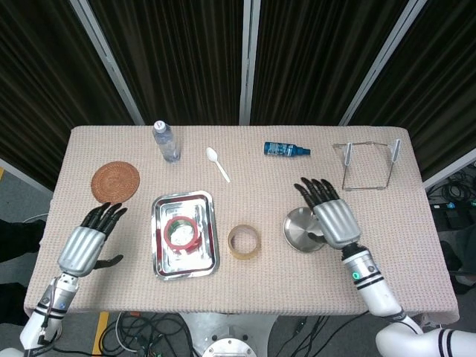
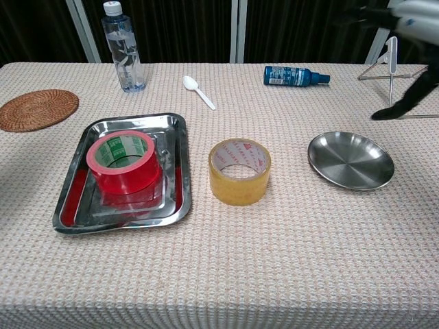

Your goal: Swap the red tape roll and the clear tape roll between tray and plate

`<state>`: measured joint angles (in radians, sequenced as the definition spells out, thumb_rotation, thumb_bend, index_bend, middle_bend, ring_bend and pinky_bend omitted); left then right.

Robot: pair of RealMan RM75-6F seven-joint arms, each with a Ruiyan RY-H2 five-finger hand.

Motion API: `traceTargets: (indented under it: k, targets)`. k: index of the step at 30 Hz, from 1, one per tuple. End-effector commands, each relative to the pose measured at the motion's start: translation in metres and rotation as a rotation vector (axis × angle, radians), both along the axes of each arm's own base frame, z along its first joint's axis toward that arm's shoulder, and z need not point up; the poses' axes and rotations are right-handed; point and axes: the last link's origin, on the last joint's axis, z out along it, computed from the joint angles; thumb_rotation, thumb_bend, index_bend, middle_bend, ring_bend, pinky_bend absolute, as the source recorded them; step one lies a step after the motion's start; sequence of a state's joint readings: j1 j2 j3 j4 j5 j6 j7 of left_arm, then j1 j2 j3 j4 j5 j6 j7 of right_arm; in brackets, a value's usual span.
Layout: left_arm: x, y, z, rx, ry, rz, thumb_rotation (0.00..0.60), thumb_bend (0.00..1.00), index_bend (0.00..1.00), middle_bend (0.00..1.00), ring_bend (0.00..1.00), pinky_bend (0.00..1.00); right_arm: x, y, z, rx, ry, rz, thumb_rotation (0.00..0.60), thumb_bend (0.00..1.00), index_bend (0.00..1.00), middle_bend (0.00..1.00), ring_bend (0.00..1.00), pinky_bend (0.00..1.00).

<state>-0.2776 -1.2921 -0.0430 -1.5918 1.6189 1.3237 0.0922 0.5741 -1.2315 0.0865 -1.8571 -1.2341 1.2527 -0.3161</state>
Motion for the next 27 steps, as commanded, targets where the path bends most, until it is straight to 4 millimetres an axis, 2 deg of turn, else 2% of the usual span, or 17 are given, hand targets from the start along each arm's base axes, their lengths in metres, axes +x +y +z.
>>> traceTargets:
  k: [1, 6, 11, 17, 27]
  targets:
    - [0.029, 0.015, -0.022, -0.116, -0.004, -0.053, 0.6, 0.08, 0.07, 0.04, 0.0, 0.11, -0.042, 0.019, 0.04, -0.108, -0.081, -0.079, 0.6, 0.0, 0.0, 0.0, 0.0, 0.0]
    - [0.046, 0.036, -0.042, -0.167, 0.011, -0.068, 0.6, 0.07, 0.06, 0.03, 0.0, 0.11, -0.07, 0.028, 0.056, -0.153, -0.122, -0.131, 0.6, 0.0, 0.0, 0.0, 0.0, 0.0]
    - [0.055, 0.053, -0.058, -0.209, 0.041, -0.096, 0.6, 0.07, 0.06, 0.02, 0.0, 0.11, -0.085, 0.025, 0.067, -0.191, -0.145, -0.165, 0.6, 0.0, 0.0, 0.0, 0.0, 0.0]
    - [0.061, 0.056, -0.069, -0.322, 0.085, -0.091, 0.6, 0.07, 0.06, 0.01, 0.0, 0.1, -0.095, 0.022, 0.077, -0.232, -0.157, -0.184, 0.6, 0.0, 0.0, 0.0, 0.0, 0.0]
    - [0.063, 0.068, -0.084, -0.375, 0.14, -0.08, 0.6, 0.08, 0.06, 0.01, 0.0, 0.09, -0.105, 0.026, 0.074, -0.224, -0.158, -0.202, 0.6, 0.0, 0.0, 0.0, 0.0, 0.0]
